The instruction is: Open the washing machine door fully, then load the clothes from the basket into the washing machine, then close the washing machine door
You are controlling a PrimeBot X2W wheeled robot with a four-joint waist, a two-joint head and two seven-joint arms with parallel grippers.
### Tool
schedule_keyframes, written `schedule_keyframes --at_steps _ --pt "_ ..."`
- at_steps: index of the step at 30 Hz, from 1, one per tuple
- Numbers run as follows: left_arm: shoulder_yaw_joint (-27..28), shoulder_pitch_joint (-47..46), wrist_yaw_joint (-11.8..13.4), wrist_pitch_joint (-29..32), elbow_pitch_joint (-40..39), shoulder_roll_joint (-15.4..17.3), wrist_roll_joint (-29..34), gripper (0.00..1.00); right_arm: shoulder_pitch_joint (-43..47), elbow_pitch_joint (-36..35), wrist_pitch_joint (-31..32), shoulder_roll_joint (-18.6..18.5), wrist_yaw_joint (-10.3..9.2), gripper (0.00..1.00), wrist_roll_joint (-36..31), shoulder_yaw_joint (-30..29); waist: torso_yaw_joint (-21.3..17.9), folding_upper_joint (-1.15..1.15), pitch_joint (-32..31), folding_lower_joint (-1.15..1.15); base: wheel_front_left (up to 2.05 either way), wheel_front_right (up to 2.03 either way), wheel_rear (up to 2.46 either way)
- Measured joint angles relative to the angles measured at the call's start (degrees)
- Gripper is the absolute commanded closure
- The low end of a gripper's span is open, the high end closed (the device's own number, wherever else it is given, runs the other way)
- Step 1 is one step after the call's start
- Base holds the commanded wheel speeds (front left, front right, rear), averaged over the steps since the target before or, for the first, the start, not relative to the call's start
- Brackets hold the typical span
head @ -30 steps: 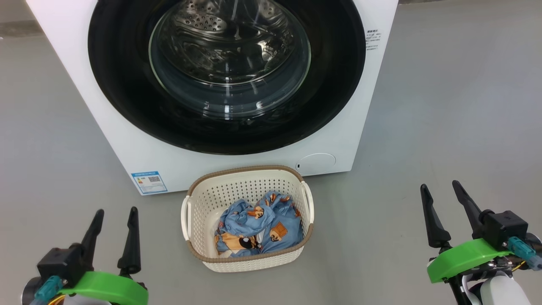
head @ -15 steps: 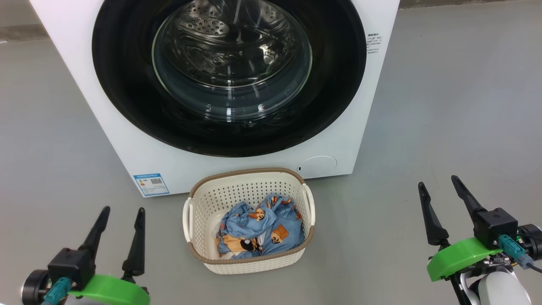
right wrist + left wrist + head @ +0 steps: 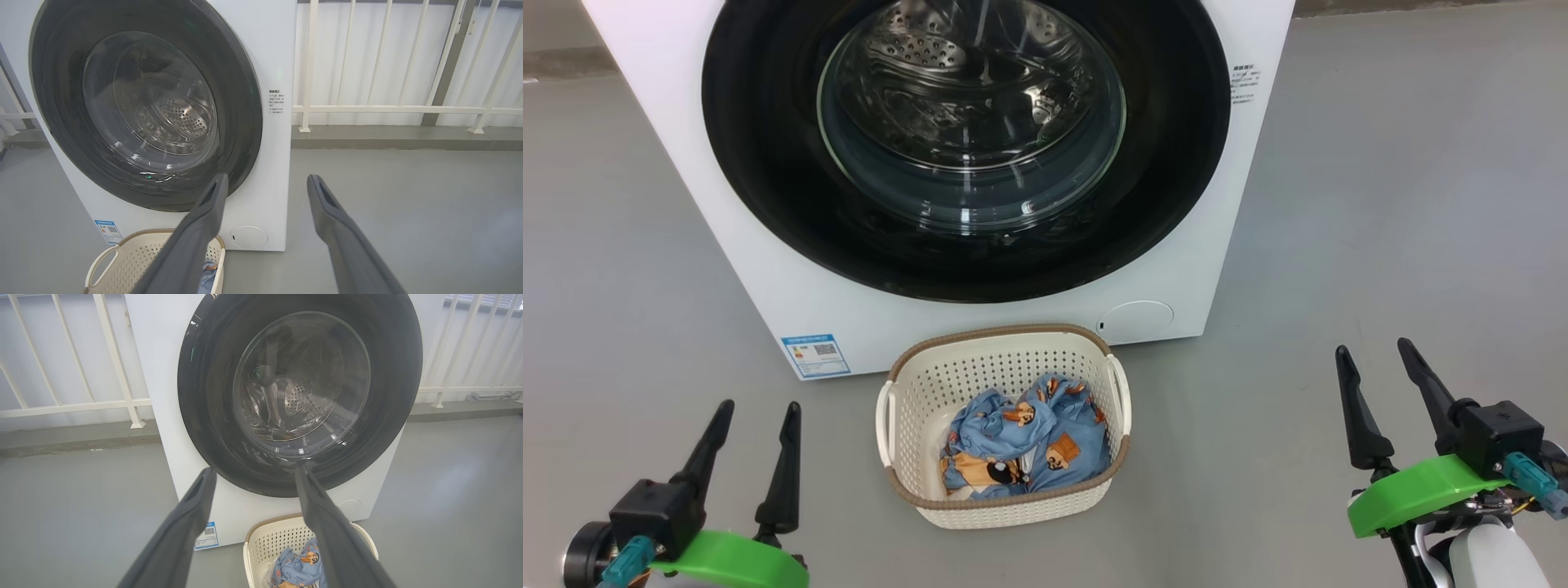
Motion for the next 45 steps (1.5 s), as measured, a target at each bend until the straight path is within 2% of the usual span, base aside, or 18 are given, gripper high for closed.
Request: schedule_keyframes --at_steps 35,45 --pt "-0.56 0.02 0.0 0.0 1.9 0.1 -0.93 0.0 -0.1 3.44 0.0 -0.49 0.0 0.0 0.82 0.67 0.4 0.0 -0.54 0.0 0.0 0.0 0.0" --pt "1.7 0.01 -0.04 0.0 1.65 -0.4 -2.99 0.0 -0.13 3.41 0.0 -0.51 0.0 0.0 -0.13 0.38 0.4 0.0 -0.55 0.0 0.0 0.0 0.0"
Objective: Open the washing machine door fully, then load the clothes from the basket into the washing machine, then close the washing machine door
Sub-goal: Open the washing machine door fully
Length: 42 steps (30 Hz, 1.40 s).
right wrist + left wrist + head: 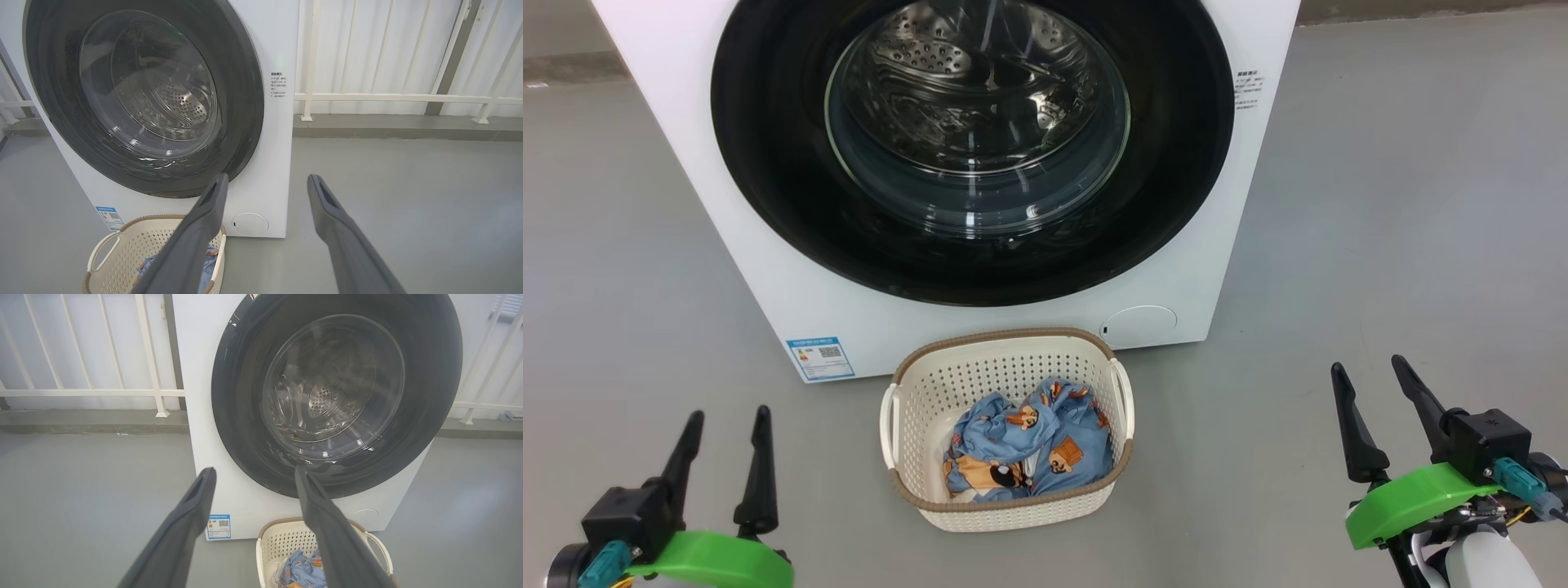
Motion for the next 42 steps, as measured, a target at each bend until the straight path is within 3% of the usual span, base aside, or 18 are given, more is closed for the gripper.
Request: schedule_keyframes --at_steps 12,31,42 --pt "0.16 -0.01 0.0 0.0 0.1 0.24 2.15 0.0 -0.02 0.0 0.0 -0.02 0.0 0.0 0.0 -0.2 -0.08 0.0 0.13 0.0 0.2 0.2 -0.41" --pt "2.34 -0.44 -0.01 0.0 -2.19 -0.77 3.68 0.0 -0.03 -1.25 0.0 -0.02 0.0 0.0 0.0 -1.6 0.08 0.0 1.67 0.0 1.05 1.05 -2.1" --pt "0.78 -0.41 -0.01 0.0 -4.2 -0.7 3.45 0.0 -0.05 -2.13 0.0 0.01 0.0 0.0 0.0 -1.94 -0.08 0.0 2.41 0.0 0.37 0.37 -0.74"
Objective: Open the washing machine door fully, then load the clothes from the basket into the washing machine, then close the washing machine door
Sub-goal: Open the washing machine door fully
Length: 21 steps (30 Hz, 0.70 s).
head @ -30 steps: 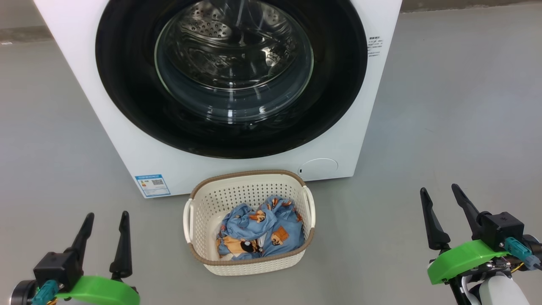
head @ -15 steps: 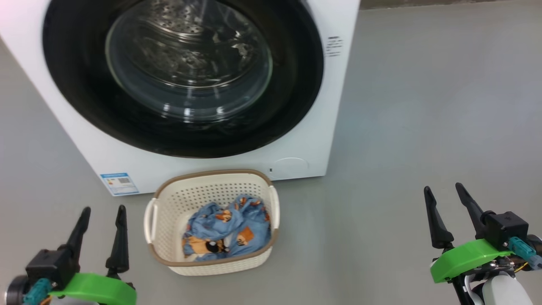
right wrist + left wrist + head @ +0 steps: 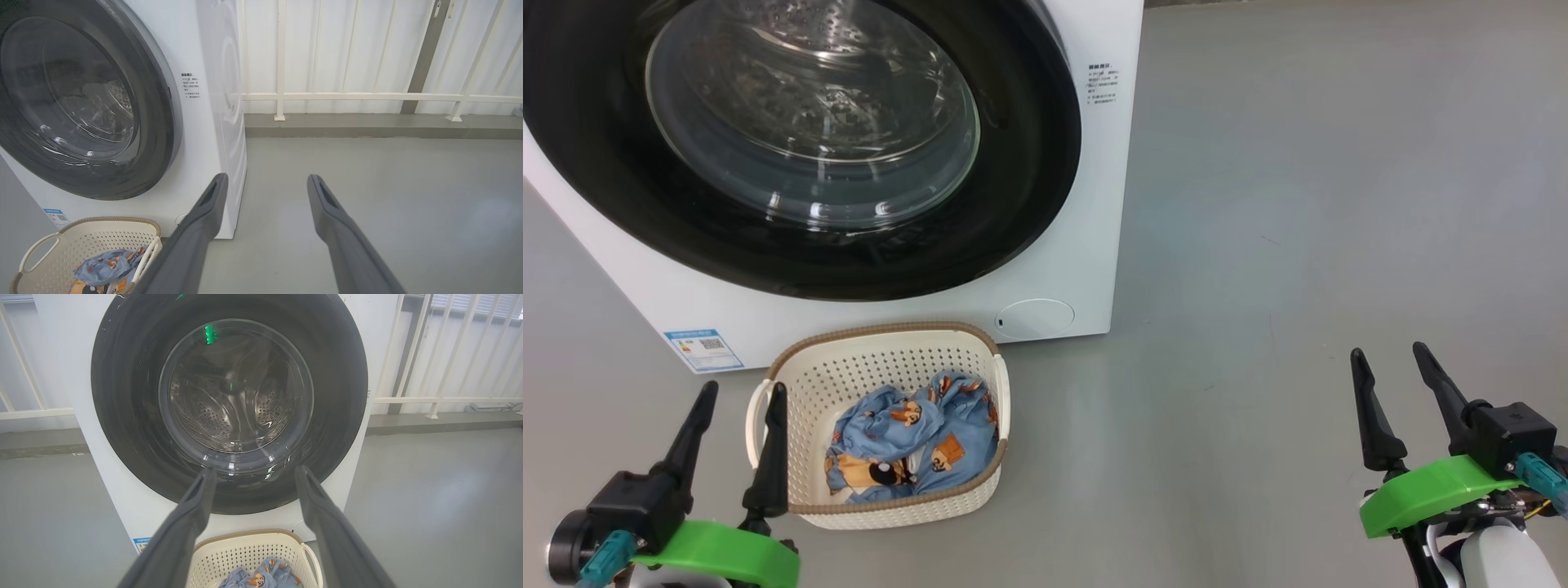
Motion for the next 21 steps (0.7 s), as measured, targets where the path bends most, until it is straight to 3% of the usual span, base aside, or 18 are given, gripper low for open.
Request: schedule_keyframes --at_steps 21 --pt "-0.31 0.24 0.0 0.0 0.07 0.19 0.02 0.0 -0.03 0.08 0.0 0.2 0.0 0.0 0.0 0.04 0.4 0.0 -0.06 0.0 0.0 0.0 0.0"
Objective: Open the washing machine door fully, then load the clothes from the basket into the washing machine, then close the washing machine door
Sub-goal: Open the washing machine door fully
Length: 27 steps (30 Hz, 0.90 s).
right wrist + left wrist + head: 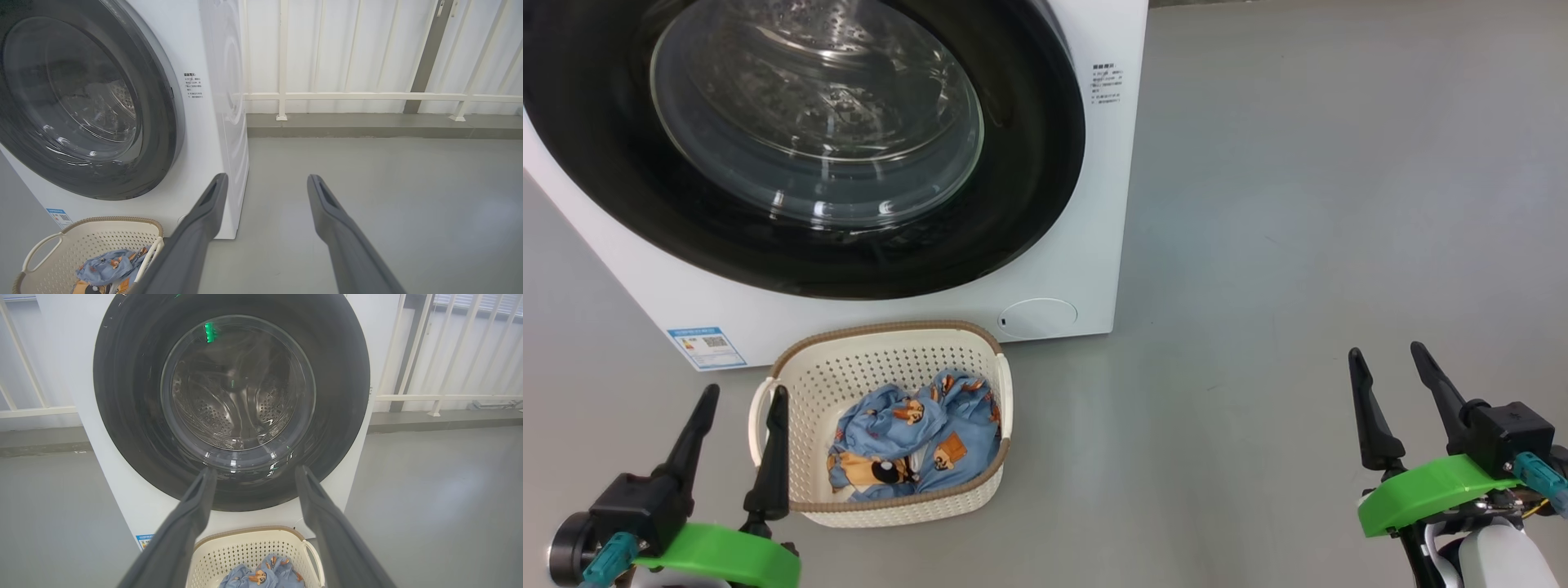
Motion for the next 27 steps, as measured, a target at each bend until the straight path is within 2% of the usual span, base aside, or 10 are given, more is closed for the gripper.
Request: schedule_keyframes --at_steps 11,21,24,27 --pt "-0.18 0.02 0.0 0.0 -0.02 -0.15 -0.32 0.0 -3.39 -0.08 0.0 0.34 0.0 0.0 2.88 0.07 0.62 0.0 0.96 0.0 0.0 0.0 0.0" --pt "-0.01 0.43 0.0 0.0 0.0 -0.16 -0.65 0.0 -7.1 0.31 0.0 1.99 0.0 0.0 15.73 -2.85 0.82 0.0 1.53 0.0 0.0 0.0 0.0" --pt "-0.03 0.42 0.0 0.0 -0.02 -0.18 -1.02 0.0 -9.35 1.44 -0.01 2.4 0.0 0.0 23.65 -4.94 0.97 0.0 2.1 0.0 0.0 0.0 0.0" --pt "-0.24 0.38 0.0 0.0 -0.05 -0.2 -1.02 0.0 -11.85 3.15 -0.02 2.43 0.0 0.56 31.42 -6.13 1.26 0.0 2.74 0.0 0.0 0.0 0.0"
